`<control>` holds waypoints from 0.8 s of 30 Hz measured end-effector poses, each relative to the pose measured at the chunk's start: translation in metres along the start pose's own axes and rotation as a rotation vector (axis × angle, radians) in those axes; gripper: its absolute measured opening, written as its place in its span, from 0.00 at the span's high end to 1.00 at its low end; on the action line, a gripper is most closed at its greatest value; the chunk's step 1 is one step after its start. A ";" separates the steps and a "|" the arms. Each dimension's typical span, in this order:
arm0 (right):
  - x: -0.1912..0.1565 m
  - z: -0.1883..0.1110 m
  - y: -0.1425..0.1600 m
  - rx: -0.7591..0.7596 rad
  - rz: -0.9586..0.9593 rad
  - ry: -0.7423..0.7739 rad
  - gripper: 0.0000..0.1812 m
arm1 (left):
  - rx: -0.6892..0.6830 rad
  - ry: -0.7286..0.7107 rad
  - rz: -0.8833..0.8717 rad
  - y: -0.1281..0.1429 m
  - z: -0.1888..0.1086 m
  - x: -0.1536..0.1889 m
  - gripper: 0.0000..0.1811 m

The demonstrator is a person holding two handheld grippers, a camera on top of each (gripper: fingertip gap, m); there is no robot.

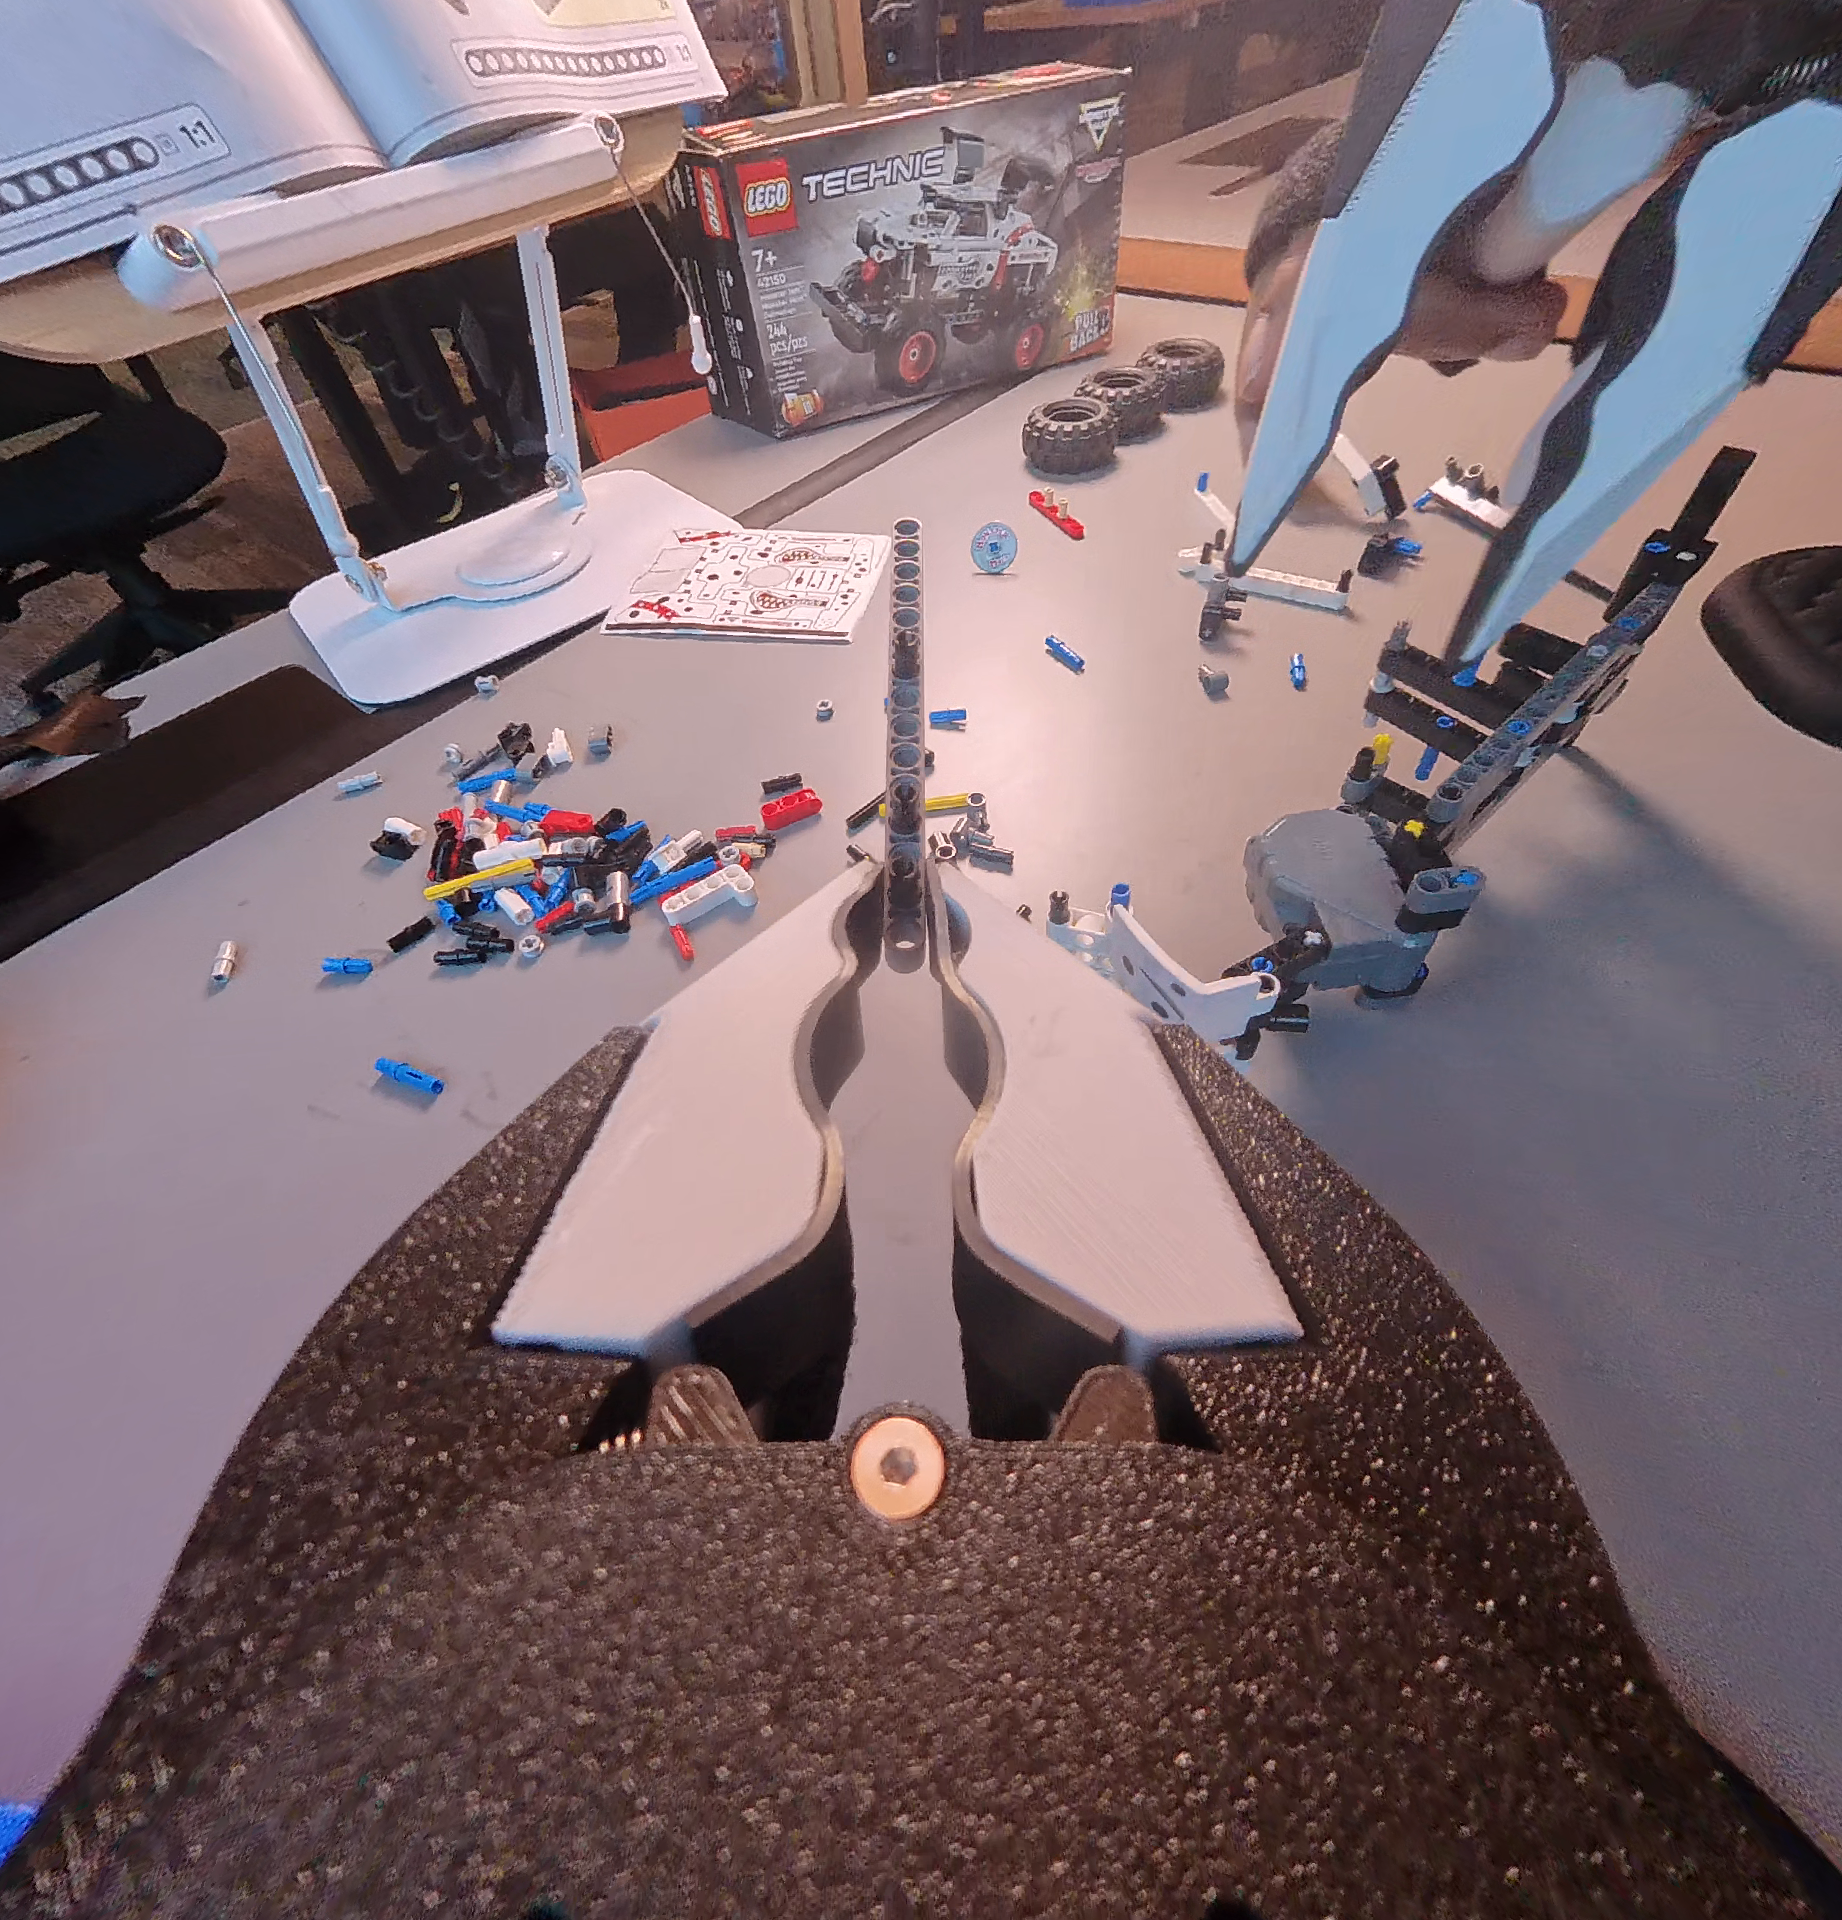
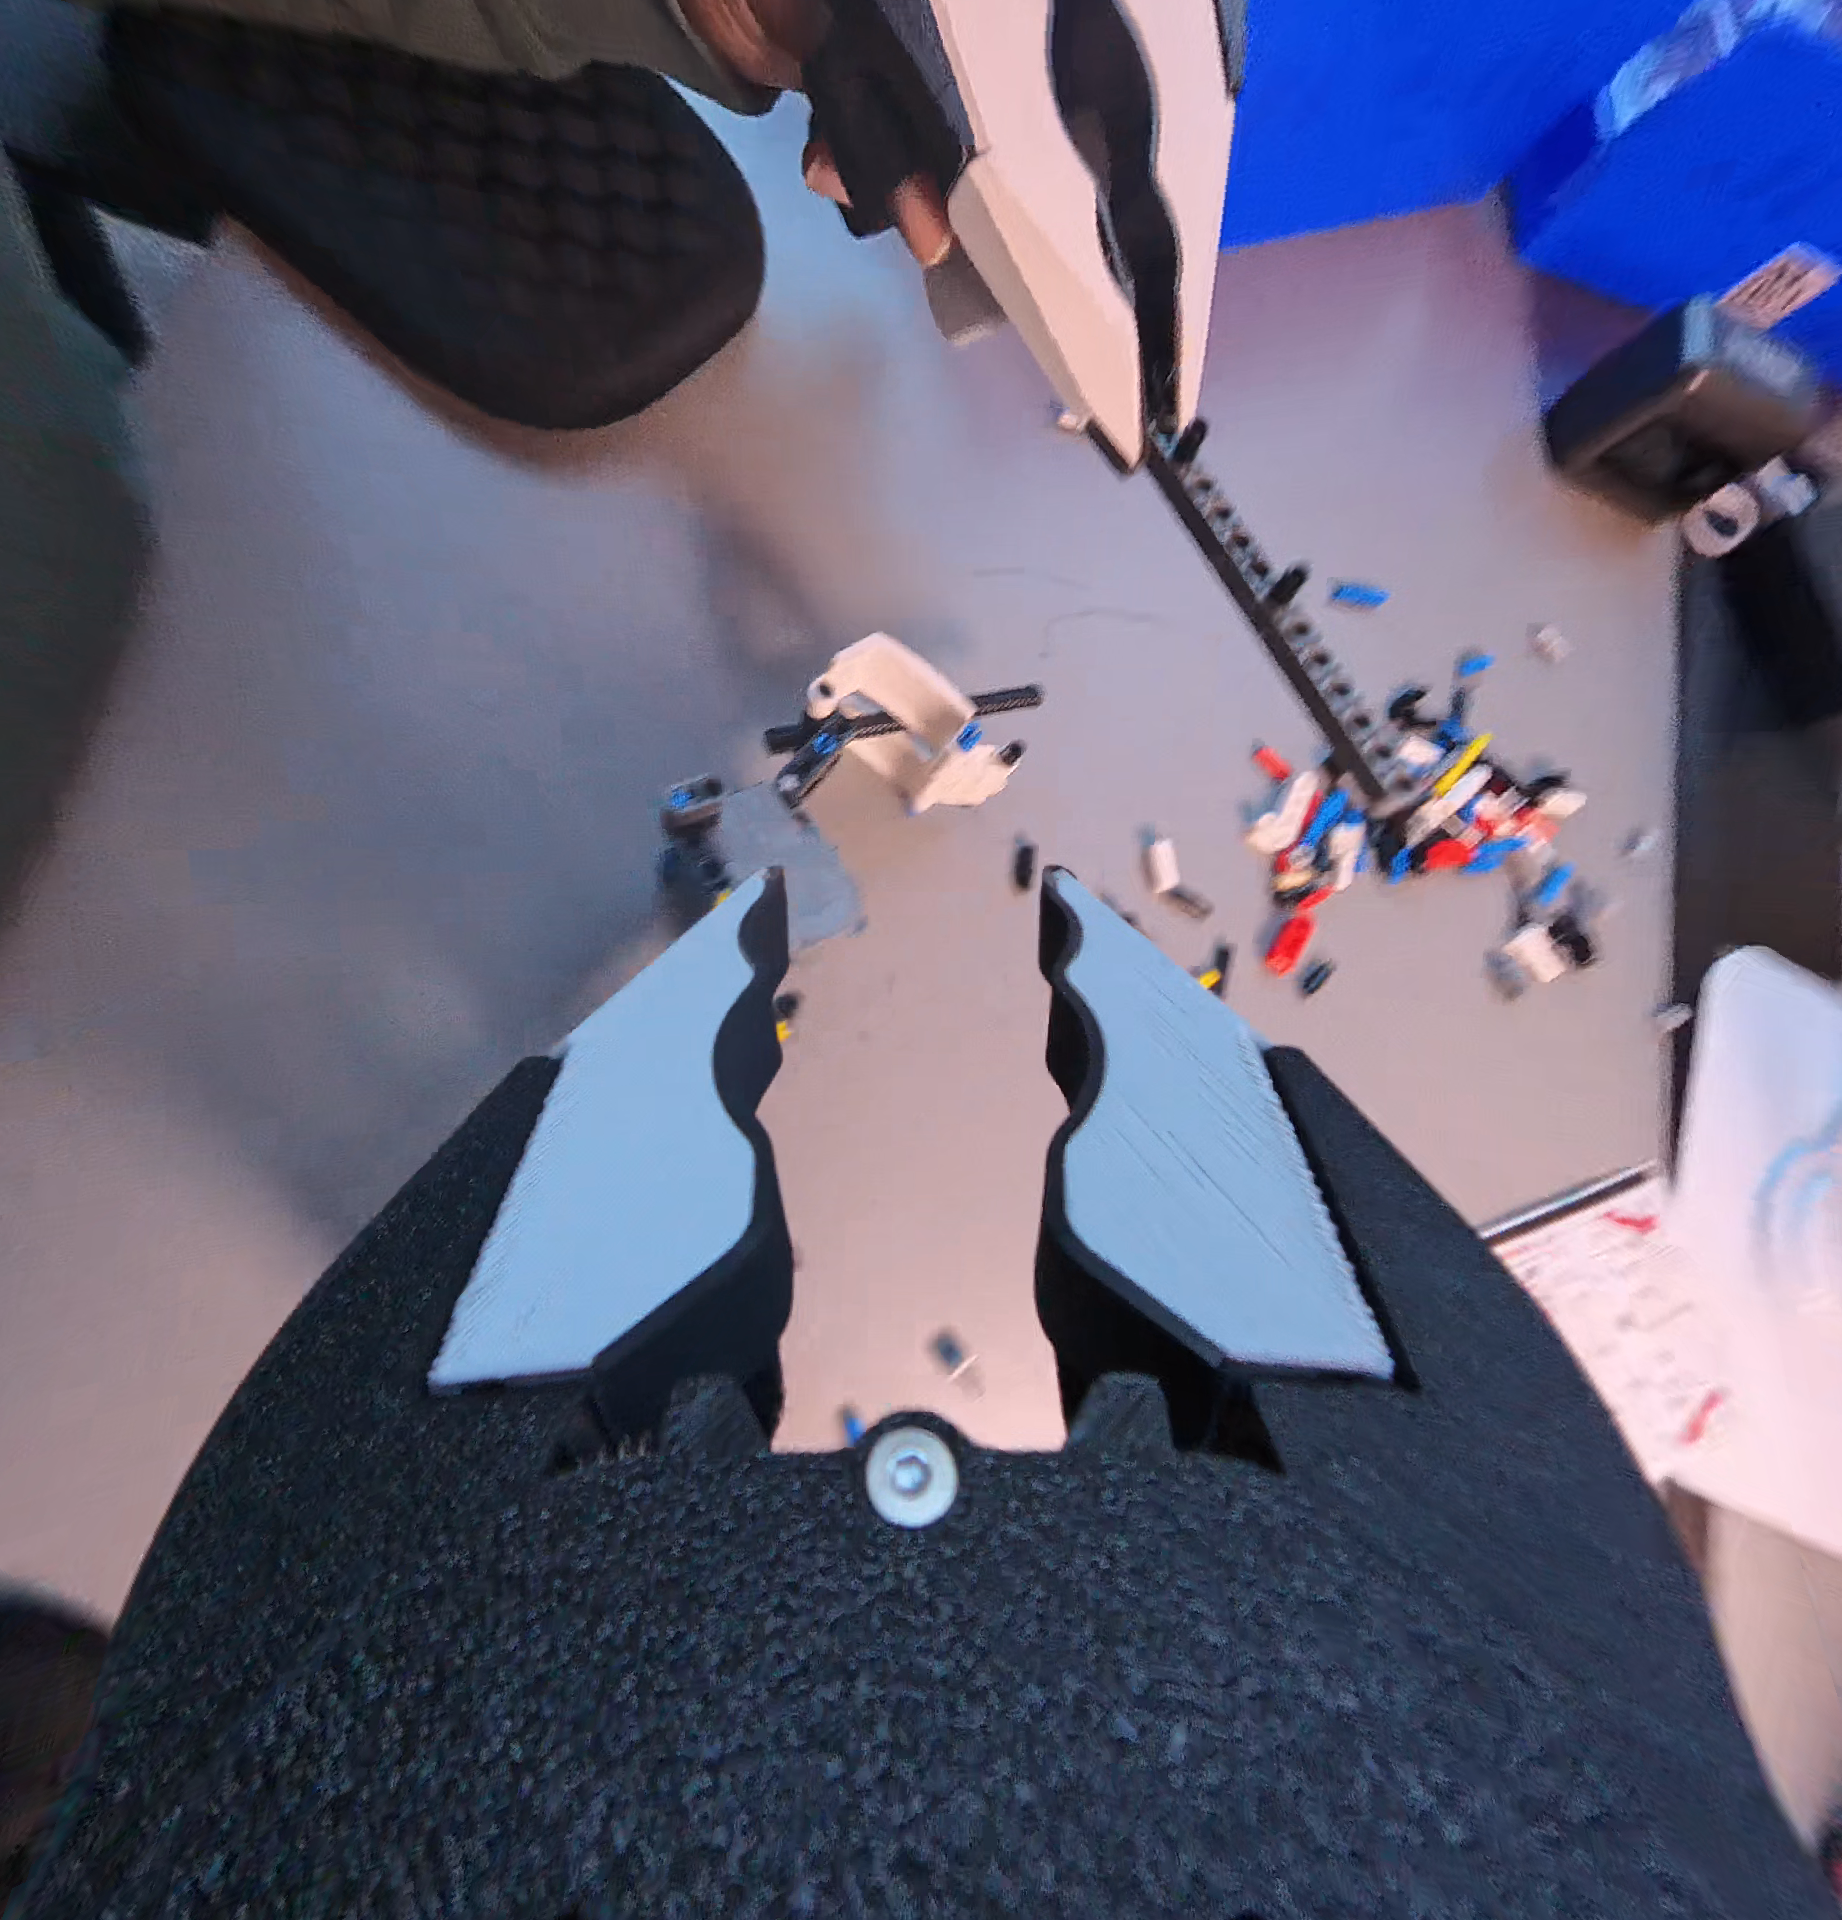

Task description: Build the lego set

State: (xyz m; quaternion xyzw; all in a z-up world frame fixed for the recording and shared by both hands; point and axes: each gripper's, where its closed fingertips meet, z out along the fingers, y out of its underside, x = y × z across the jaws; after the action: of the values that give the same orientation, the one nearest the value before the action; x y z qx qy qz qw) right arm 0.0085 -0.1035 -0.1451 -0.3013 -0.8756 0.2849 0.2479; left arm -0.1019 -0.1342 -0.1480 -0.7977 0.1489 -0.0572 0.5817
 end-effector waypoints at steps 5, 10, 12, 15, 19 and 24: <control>-0.039 -0.017 0.035 -0.111 0.136 -0.096 0.67 | -0.002 0.010 0.003 0.000 0.003 0.004 0.96; -0.052 -0.017 0.056 -0.190 0.160 -0.084 0.73 | 0.006 0.015 -0.007 -0.001 0.003 0.004 0.96; -0.055 -0.014 0.055 -0.199 0.152 -0.091 0.73 | 0.009 0.013 -0.008 -0.001 0.002 0.003 0.96; -0.052 -0.011 0.053 -0.204 0.135 -0.089 0.73 | 0.012 0.015 -0.011 -0.001 0.001 0.003 0.96; -0.055 -0.009 0.056 -0.256 0.118 -0.110 0.81 | 0.017 0.017 -0.006 -0.002 0.000 0.004 0.96; -0.065 -0.002 0.061 -0.295 0.066 -0.151 0.93 | 0.017 0.030 -0.009 -0.002 -0.001 0.005 0.96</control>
State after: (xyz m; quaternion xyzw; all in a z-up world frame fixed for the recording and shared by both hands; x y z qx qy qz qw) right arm 0.0787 -0.1065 -0.2004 -0.3408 -0.9136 0.1833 0.1251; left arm -0.0969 -0.1357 -0.1461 -0.7924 0.1535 -0.0729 0.5858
